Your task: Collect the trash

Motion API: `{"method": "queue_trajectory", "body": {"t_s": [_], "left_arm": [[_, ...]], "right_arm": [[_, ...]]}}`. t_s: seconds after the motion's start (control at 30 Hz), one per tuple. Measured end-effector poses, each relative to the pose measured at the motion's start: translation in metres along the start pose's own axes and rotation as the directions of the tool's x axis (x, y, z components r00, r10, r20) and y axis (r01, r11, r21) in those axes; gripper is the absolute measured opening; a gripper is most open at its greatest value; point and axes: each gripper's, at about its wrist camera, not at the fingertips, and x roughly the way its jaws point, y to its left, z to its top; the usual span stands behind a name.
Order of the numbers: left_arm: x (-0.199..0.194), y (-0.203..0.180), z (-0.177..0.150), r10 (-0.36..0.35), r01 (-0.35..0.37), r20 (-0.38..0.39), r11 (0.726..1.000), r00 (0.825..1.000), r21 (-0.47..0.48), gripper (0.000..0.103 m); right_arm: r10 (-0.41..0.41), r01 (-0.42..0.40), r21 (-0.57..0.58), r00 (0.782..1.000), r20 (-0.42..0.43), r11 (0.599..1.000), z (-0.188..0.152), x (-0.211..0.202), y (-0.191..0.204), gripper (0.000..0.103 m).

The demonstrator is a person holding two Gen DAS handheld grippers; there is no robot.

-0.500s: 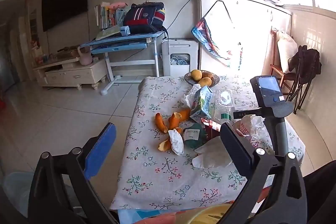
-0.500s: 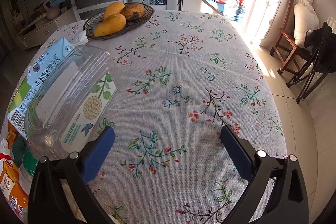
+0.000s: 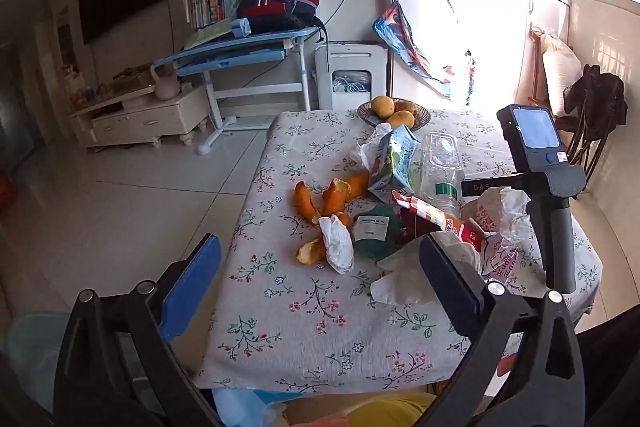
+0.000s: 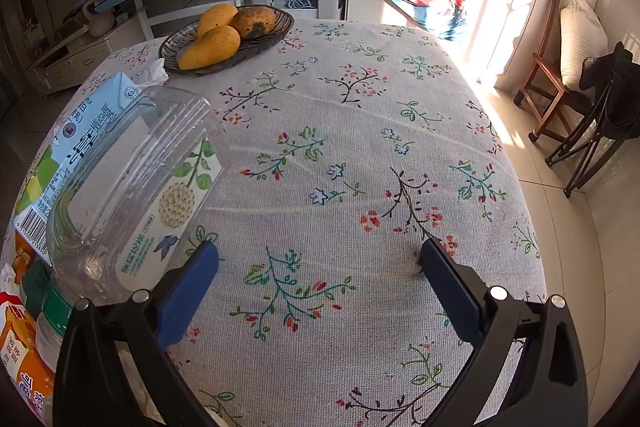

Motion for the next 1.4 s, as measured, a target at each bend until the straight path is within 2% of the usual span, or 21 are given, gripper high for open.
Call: {"method": "queue_trajectory", "body": {"t_s": [0.13, 0.27, 0.67, 0.77, 0.87, 0.97, 1.07, 1.2, 1.27, 1.3, 1.37, 1.4], "left_arm": [[0.011, 0.011, -0.003, 0.027, -0.028, -0.028, 0.999, 0.999, -0.026, 0.096], [0.0, 0.012, 0.001, 0.032, -0.033, -0.013, 0.998, 0.999, -0.051, 0.096], [0.001, 0.003, 0.0, 0.054, -0.054, -0.014, 0.998, 0.998, -0.035, 0.096], [-0.001, 0.004, 0.0, 0.061, -0.061, -0.002, 0.997, 0.998, -0.039, 0.096], [-0.004, 0.008, -0.003, 0.061, -0.061, 0.003, 0.997, 0.998, -0.05, 0.096], [-0.008, 0.01, -0.005, 0.06, -0.06, 0.005, 0.997, 0.998, -0.052, 0.096], [-0.013, 0.012, -0.007, 0.065, -0.064, 0.015, 0.997, 0.998, -0.046, 0.096], [-0.016, 0.019, -0.006, 0.074, -0.073, 0.02, 0.995, 0.997, -0.062, 0.096], [-0.017, 0.022, -0.006, 0.08, -0.078, 0.019, 0.995, 0.997, -0.067, 0.096], [-0.017, 0.023, -0.007, 0.084, -0.082, 0.019, 0.994, 0.996, -0.068, 0.096], [-0.017, 0.022, -0.007, 0.089, -0.088, 0.015, 0.994, 0.996, -0.064, 0.096], [-0.016, 0.022, -0.007, 0.091, -0.09, 0.016, 0.994, 0.996, -0.061, 0.096]], "right_arm": [[0.0, 0.0, 0.0, 1.0, 0.0, 1.0, 0.0, 0.0, 0.0, 0.096], [0.0, 0.0, 0.0, 1.0, 0.0, 1.0, 0.0, 0.0, 0.0, 0.096], [-0.002, 0.002, 0.019, 1.0, -0.001, 1.0, 0.001, 0.001, 0.0, 0.097], [0.012, -0.012, 0.006, 0.999, -0.033, 1.0, 0.006, 0.0, -0.004, 0.097], [-0.014, 0.016, 0.07, 0.999, -0.03, 0.997, 0.003, -0.017, -0.021, 0.097], [-0.011, 0.004, 0.1, 0.997, 0.075, 0.995, 0.001, -0.068, -0.026, 0.097], [0.023, -0.035, 0.053, 0.977, 0.213, 0.998, -0.01, -0.132, -0.015, 0.097], [0.097, -0.085, -0.048, 0.935, 0.341, 0.995, -0.063, -0.195, 0.006, 0.097], [0.136, -0.109, -0.089, 0.904, 0.406, 0.99, -0.093, -0.206, 0.015, 0.097], [0.149, -0.12, -0.096, 0.895, 0.42, 0.988, -0.102, -0.206, 0.02, 0.097], [0.176, -0.154, -0.086, 0.895, 0.411, 0.984, -0.103, -0.203, 0.028, 0.097], [0.192, -0.165, -0.101, 0.885, 0.424, 0.981, -0.102, -0.205, 0.033, 0.097]]}}
